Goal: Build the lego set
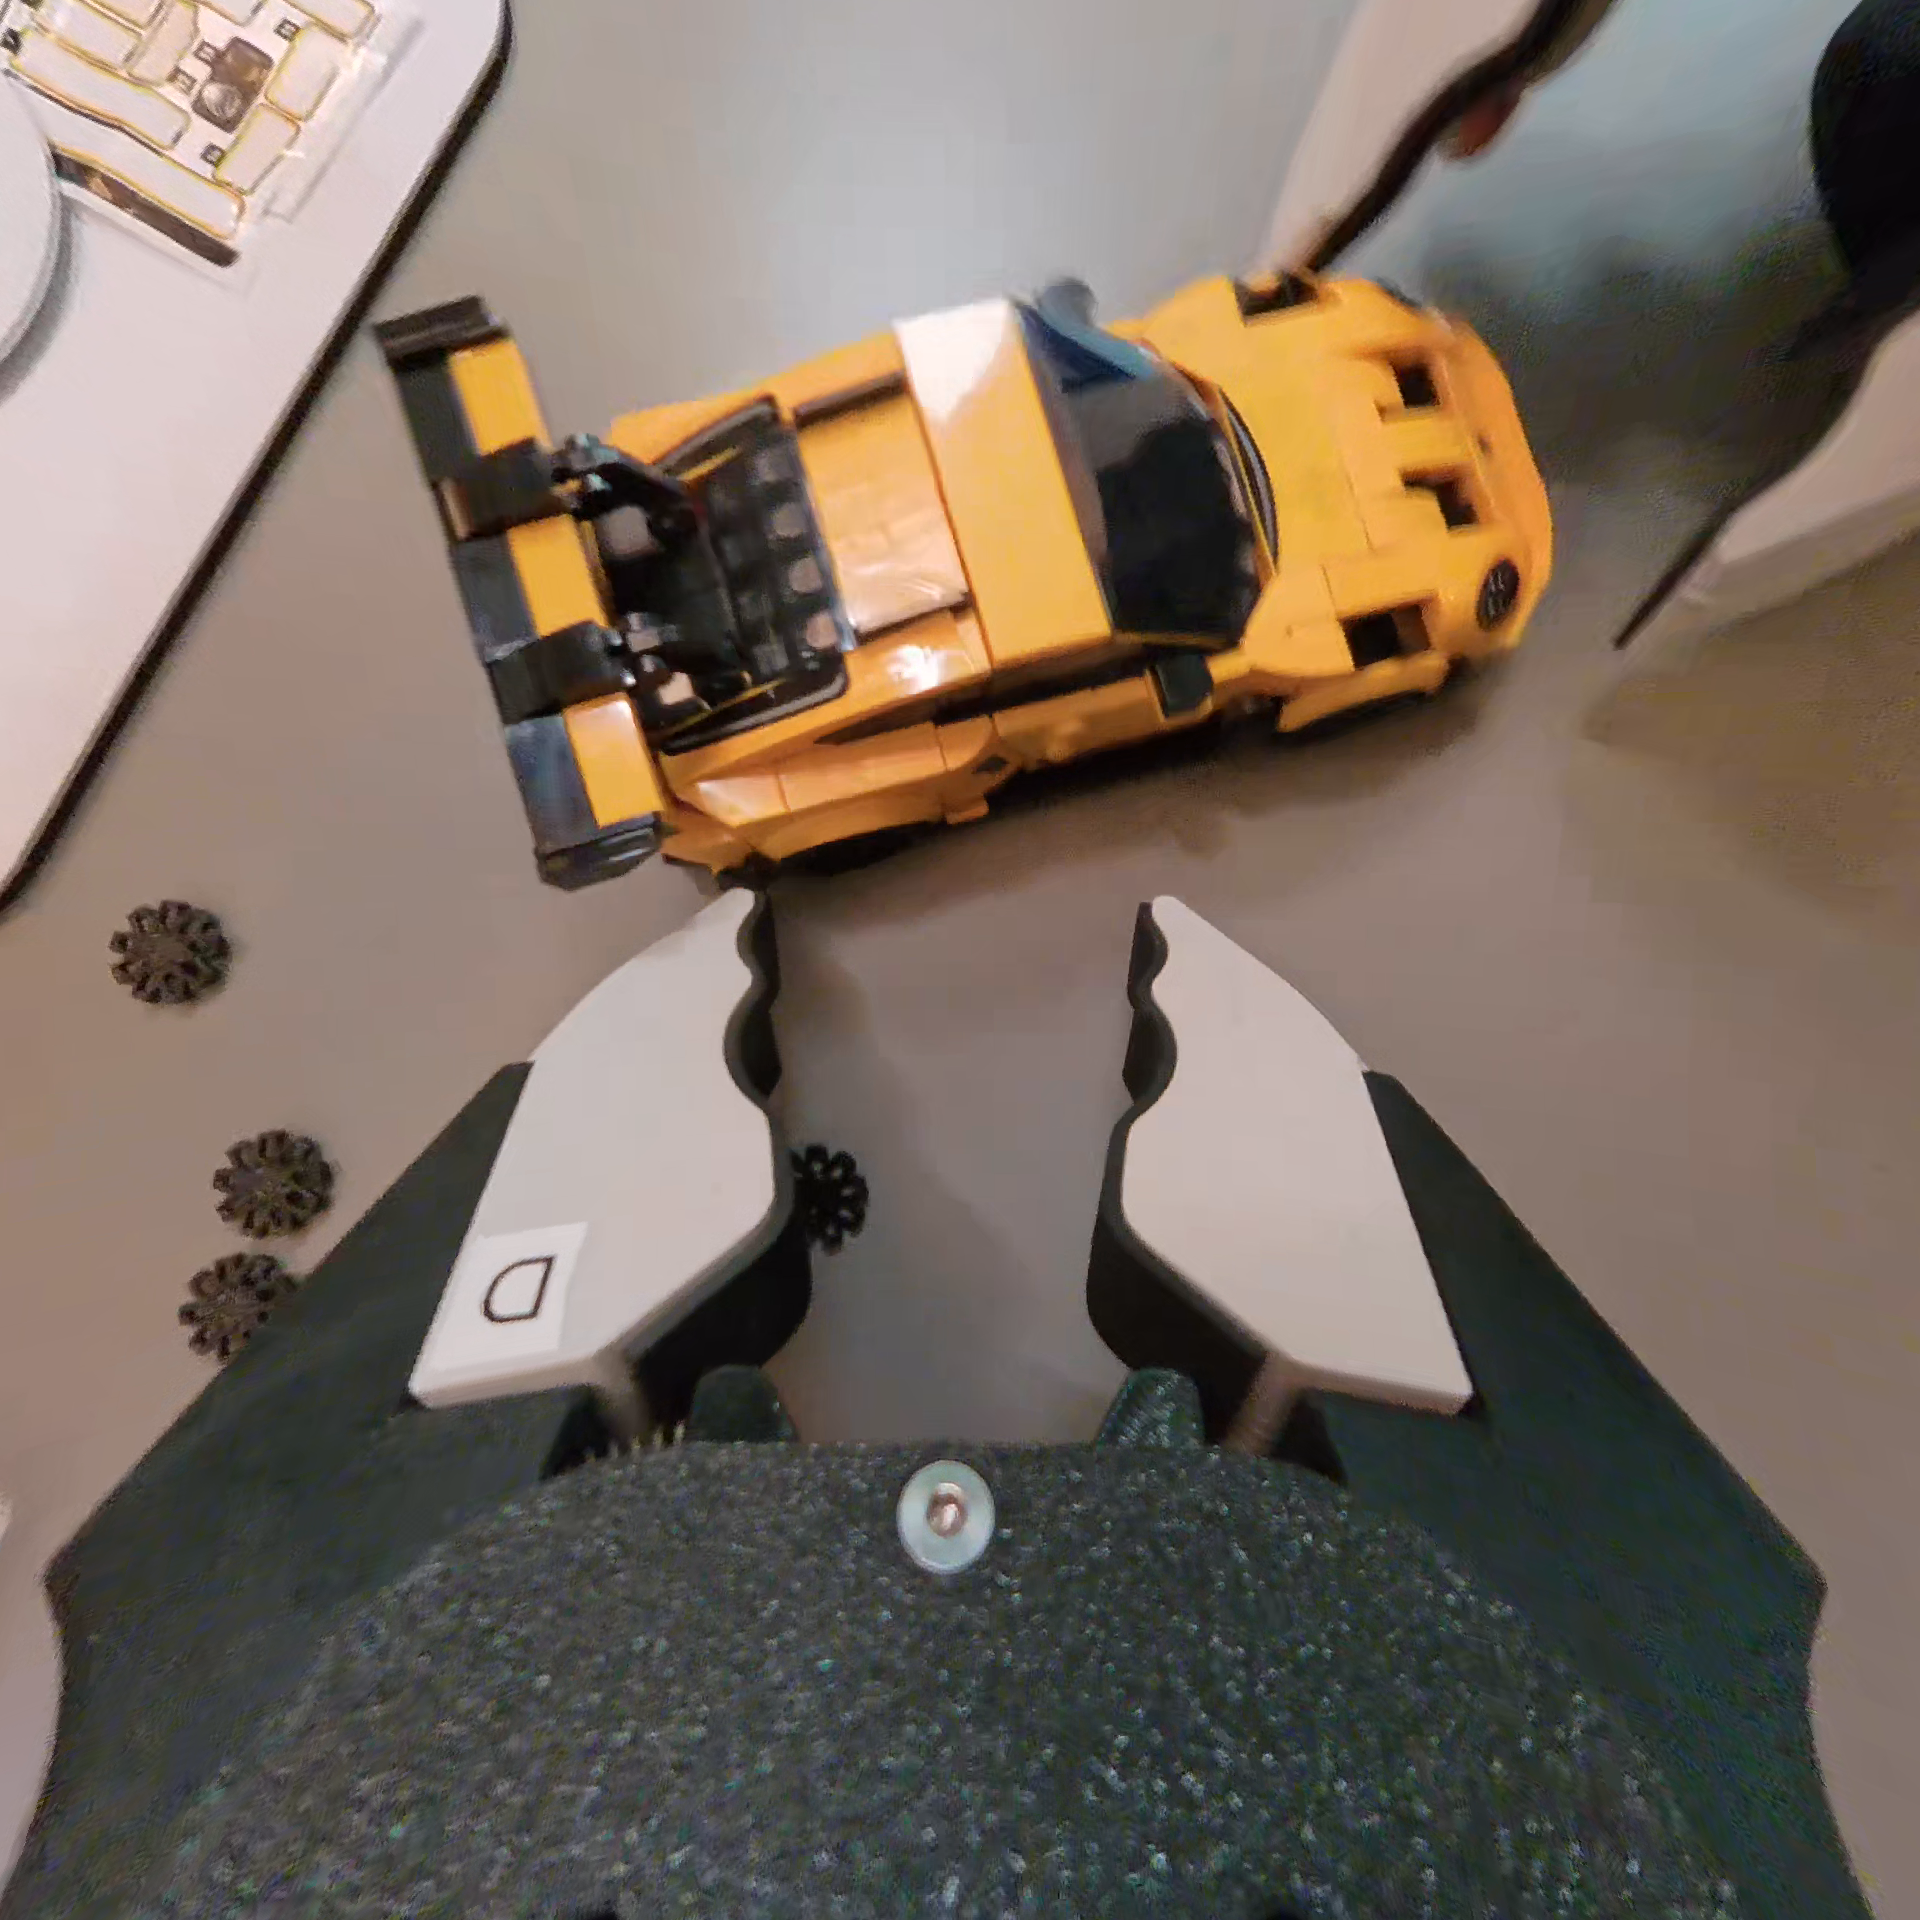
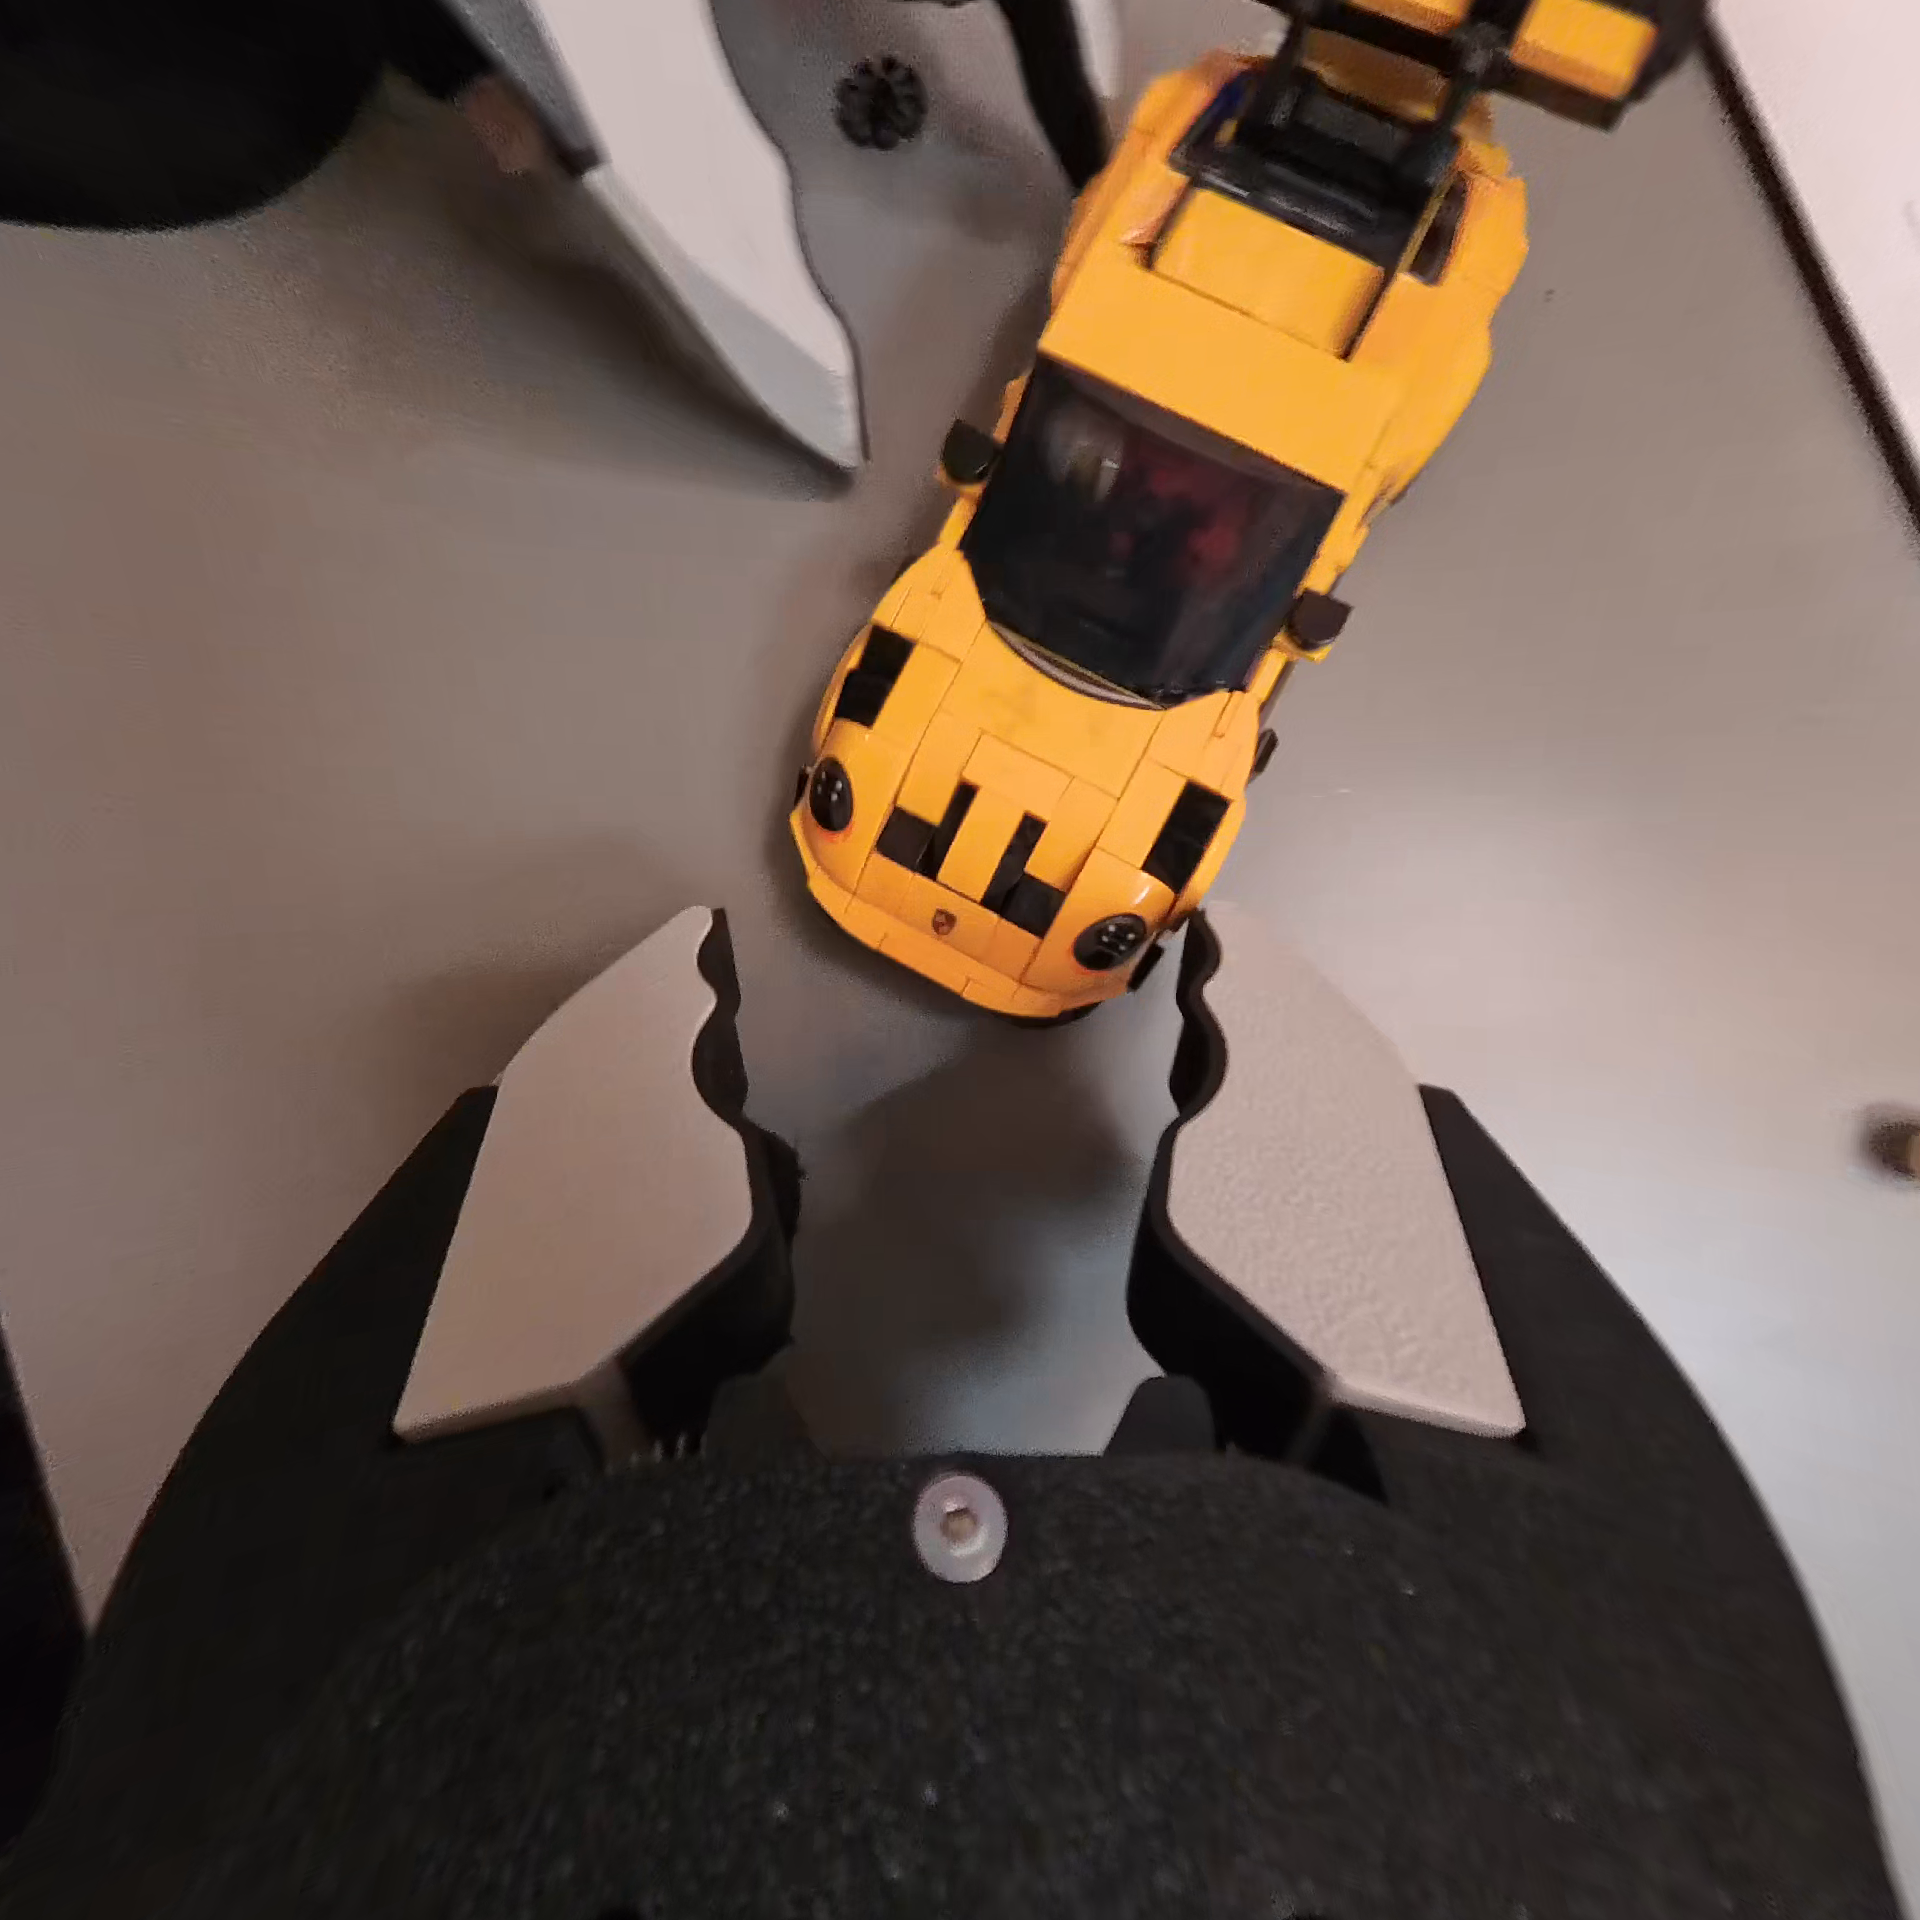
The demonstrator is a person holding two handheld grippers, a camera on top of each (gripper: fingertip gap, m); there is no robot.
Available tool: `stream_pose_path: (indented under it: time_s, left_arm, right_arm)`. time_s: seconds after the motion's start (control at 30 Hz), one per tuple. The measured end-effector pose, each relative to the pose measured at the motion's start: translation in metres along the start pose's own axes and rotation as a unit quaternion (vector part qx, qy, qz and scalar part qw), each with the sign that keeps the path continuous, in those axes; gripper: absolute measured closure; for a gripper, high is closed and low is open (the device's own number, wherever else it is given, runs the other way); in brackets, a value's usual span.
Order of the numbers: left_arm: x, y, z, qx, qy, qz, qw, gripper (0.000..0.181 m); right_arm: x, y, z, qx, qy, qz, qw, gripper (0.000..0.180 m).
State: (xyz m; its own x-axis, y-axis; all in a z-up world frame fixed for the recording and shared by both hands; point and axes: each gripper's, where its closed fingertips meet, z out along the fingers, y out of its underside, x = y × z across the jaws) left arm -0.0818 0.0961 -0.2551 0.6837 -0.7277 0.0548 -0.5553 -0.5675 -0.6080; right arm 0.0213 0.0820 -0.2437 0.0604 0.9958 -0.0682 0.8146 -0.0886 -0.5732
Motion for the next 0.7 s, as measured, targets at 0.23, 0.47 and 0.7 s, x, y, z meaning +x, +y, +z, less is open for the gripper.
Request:
stream_pose_path:
  time_s: [0.23, 0.47, 0.7]
  left_arm:
    - [-0.005, -0.010, 0.000, 0.023, 0.043, 0.014, 0.999, 0.116]
    - [-0.004, 0.000, -0.012, 0.020, -0.002, 0.057, 0.998, 0.119]
    - [0.007, -0.012, -0.038, 0.099, -0.065, 0.077, 0.990, 0.122]
  right_arm:
    - [-0.043, -0.011, 0.002, 0.060, -0.016, 0.013, 0.998, 0.100]
    - [-0.034, -0.012, -0.015, 0.107, 0.063, 0.073, 0.990, 0.099]
    - [-0.034, -0.019, -0.001, 0.143, 0.211, 0.161, 0.953, 0.083]
